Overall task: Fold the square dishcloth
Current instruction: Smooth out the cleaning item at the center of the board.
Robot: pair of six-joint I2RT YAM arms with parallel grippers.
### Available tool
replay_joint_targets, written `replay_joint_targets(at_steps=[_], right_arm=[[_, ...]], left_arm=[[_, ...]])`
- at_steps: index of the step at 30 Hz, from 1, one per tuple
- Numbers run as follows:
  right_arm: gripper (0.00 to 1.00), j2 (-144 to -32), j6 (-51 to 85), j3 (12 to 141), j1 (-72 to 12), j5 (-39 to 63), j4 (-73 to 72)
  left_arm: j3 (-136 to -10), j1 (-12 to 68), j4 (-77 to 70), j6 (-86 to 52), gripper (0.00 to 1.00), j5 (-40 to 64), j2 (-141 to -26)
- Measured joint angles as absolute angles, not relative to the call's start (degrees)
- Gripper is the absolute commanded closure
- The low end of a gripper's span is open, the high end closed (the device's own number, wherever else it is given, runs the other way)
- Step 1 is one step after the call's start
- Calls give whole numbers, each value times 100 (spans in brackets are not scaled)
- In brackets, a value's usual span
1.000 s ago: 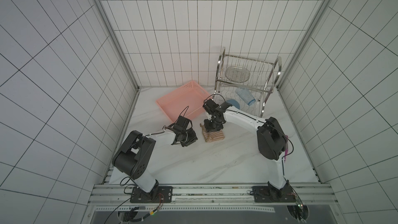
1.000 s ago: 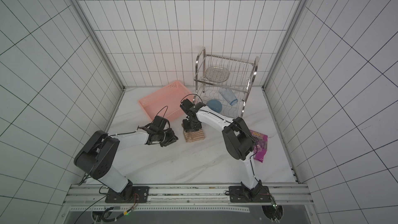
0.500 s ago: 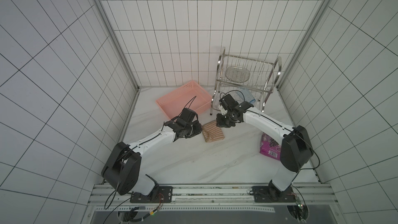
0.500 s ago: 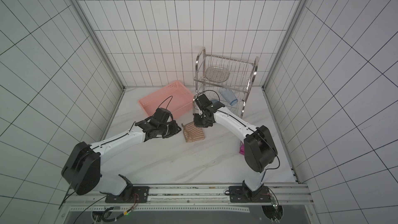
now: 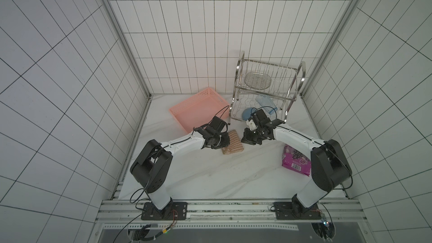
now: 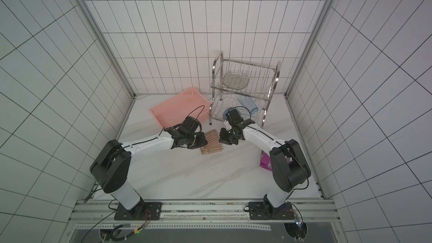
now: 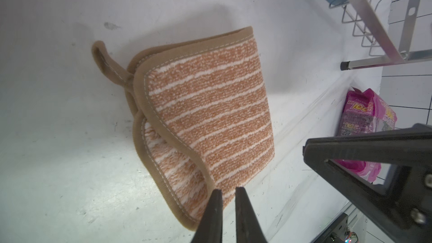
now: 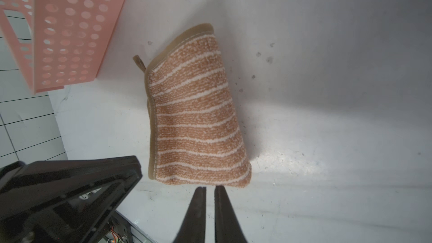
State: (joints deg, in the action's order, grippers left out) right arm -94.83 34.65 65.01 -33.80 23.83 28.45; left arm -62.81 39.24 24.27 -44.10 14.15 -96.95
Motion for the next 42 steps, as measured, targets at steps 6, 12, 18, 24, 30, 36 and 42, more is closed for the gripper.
replay_joint_targets(at_steps=[6, 12, 18, 24, 30, 36, 42], right_arm=[[85, -9690, 3518, 6504, -3380, 2722, 2449], [85, -10062, 3544, 6504, -3380, 2915, 2296], [85, -10291, 3544, 6504, -3380, 2947, 2204], [86, -10604, 3544, 6504, -3380, 2956, 2123], [86, -10619, 3555, 6504, -3380, 2956, 2086], [86, -10619, 3575, 6504, -3380, 2956, 2080], [86, -10619, 3590, 6504, -3380, 2954, 2080]], left_arm=[[-6243, 3920, 2390, -4344, 85, 1483, -9695], [-6130, 3883, 2274, -4281, 85, 1573, -9762], [-6121, 3865, 2204, -4209, 85, 1634, -9773], [-6184, 3870, 2211, -4152, 85, 1638, -9771], [-6482, 3931, 2174, -4088, 84, 1695, -9867], [-6641, 4003, 2132, -4040, 84, 1739, -10226], [-6539, 3999, 2171, -4047, 85, 1734, -10436]])
